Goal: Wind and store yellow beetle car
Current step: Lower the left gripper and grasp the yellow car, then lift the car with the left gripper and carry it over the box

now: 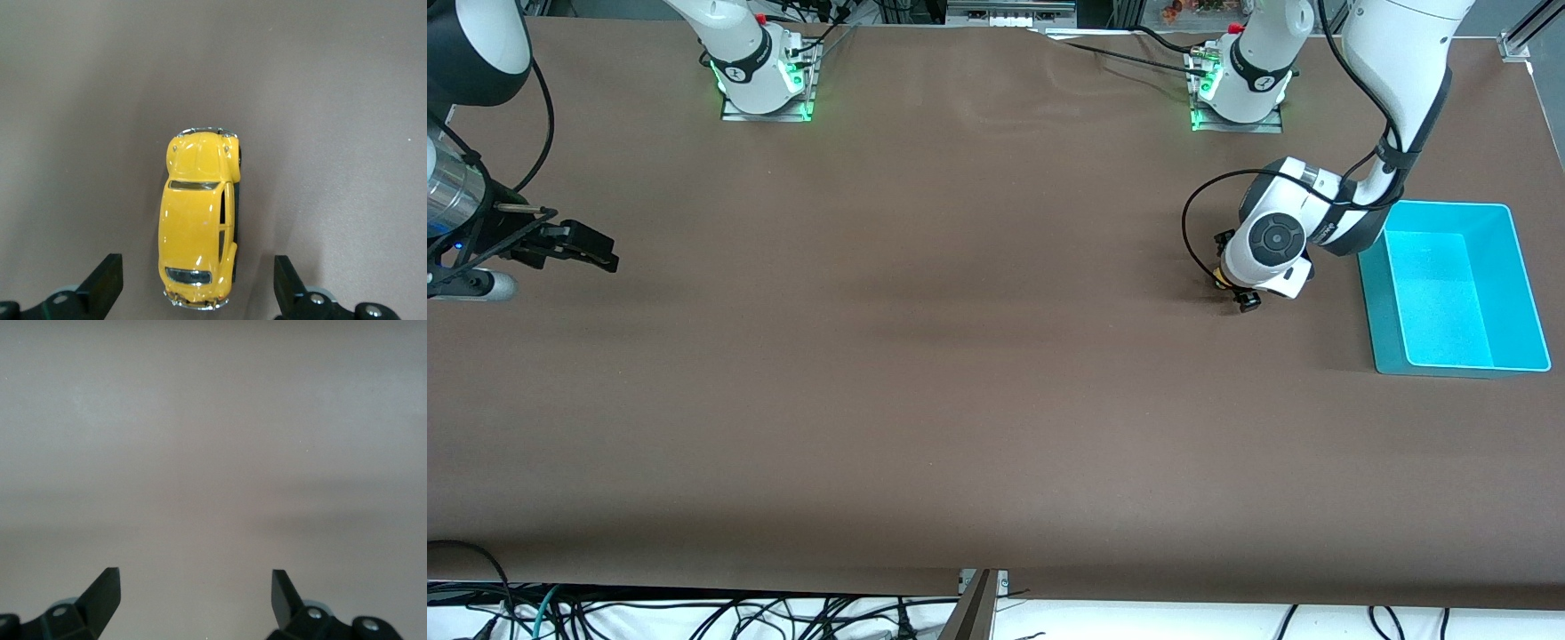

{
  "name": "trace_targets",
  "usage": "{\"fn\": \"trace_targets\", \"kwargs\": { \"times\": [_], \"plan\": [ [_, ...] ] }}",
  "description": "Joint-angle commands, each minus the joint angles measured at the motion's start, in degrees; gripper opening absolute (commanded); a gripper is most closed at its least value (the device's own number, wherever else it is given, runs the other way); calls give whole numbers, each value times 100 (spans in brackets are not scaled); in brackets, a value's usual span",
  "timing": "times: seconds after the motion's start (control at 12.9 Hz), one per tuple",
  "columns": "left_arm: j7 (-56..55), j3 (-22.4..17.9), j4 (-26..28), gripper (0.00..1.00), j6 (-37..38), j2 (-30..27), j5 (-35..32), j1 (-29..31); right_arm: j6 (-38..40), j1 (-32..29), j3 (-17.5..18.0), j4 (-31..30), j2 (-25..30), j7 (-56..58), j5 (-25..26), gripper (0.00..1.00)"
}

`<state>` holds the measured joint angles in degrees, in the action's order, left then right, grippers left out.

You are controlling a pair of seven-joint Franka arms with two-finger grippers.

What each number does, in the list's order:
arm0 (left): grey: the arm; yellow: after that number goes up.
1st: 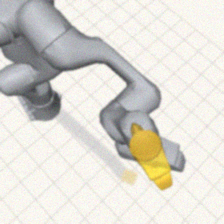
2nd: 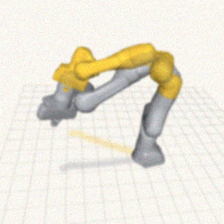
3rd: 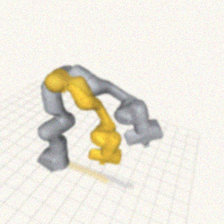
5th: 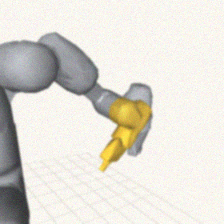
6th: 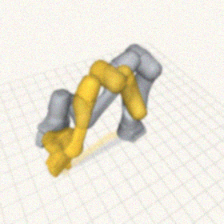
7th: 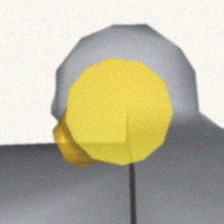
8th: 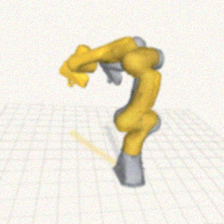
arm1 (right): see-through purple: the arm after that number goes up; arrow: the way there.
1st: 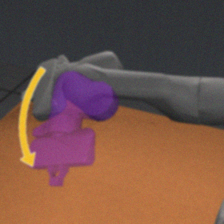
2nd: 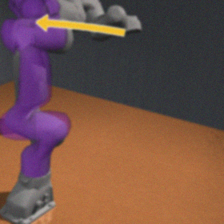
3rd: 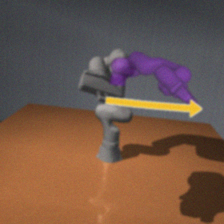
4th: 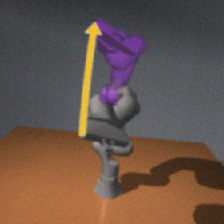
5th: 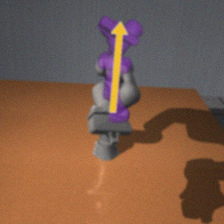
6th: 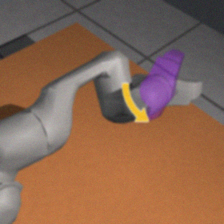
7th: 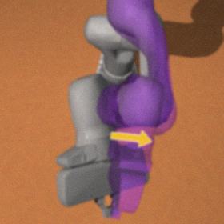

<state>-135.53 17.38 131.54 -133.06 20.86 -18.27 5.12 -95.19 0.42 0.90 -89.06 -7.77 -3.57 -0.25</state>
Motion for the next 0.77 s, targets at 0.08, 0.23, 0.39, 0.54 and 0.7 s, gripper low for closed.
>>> {"fn": "trace_targets", "kwargs": {
  "times": [0.08, 0.23, 0.39, 0.54, 0.7],
  "plan": [
    [-141, 11, 152, 94, 0, -21, -230, 51, 132, 55, -46, 170, -67, -57, -107, 100],
    [-141, 11, 328, 82, -106, -47, -387, 68, 124, 46, -46, 179, -84, -39, -55, 100],
    [-158, 11, 373, 43, -97, -56, -571, 60, 124, 46, -46, 170, -84, -48, -54, 100],
    [-167, 2, 329, 0, -19, -73, -581, 60, 124, 46, -46, 170, -93, -48, -55, 100],
    [-167, -24, 41, 0, 349, -100, -564, 60, 124, 46, -46, 170, -84, -39, -54, 100]
  ]
}}
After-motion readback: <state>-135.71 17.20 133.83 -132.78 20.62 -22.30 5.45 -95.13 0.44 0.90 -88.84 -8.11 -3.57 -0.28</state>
